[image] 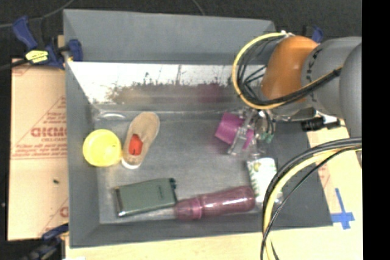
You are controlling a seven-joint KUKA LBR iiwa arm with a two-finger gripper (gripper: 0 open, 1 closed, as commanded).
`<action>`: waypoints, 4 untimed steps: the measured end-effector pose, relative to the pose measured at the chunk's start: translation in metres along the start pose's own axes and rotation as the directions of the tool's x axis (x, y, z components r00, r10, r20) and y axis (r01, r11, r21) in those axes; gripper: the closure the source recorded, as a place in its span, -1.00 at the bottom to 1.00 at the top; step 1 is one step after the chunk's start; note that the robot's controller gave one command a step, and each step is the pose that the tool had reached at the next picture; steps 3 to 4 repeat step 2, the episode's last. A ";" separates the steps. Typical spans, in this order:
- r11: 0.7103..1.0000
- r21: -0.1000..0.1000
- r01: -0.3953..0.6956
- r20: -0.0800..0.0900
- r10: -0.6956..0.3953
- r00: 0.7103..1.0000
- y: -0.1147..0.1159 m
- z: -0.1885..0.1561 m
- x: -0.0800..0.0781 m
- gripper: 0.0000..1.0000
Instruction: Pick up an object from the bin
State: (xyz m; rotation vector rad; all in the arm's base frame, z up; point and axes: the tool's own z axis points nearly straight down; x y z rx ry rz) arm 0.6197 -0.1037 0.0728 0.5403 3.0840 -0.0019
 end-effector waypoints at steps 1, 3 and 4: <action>1.000 0.000 0.000 -0.008 0.000 1.000 0.000 -0.019 0.002 1.00; 1.000 -0.001 0.001 -0.003 -0.001 1.000 0.000 -0.044 0.000 1.00; 1.000 -0.001 0.001 -0.003 -0.001 1.000 0.000 -0.044 0.000 1.00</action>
Offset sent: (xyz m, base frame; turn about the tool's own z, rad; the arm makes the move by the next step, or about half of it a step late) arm 0.0001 -0.0001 0.0203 0.0000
